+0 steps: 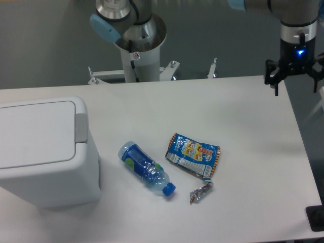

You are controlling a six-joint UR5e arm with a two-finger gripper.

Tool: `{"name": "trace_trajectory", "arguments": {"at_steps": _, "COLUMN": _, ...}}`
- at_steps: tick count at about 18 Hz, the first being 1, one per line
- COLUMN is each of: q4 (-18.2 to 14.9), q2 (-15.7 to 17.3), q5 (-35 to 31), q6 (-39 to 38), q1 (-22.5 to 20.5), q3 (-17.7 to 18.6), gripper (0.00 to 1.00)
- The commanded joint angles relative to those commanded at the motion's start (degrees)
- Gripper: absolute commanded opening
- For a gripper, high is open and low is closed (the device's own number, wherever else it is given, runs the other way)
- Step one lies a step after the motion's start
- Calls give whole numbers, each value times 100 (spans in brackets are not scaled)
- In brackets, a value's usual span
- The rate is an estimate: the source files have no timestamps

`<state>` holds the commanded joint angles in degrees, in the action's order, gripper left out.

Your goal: Open the trash can

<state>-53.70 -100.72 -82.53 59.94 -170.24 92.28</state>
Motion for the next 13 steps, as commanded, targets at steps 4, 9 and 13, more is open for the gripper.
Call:
{"name": "trace_trajectory", "arguments": {"at_steps": 4, "q4": 0, "q2": 53, "q5": 9, "q6": -9, "q1": 17, "q3": -9, "gripper": 100}}
{"name": "trace_trajectory", "arguments": {"at_steps": 9, "q4": -9, "q2": 62, "q5": 18, "q6": -53, "q1": 26, "q3": 9, "gripper": 100}}
{"name": "trace_trajectory", "arguments": {"at_steps": 13, "q4": 9, "q2": 53, "q5": 26, "q6": -70, "q1": 35, "q3": 0, "gripper": 100}}
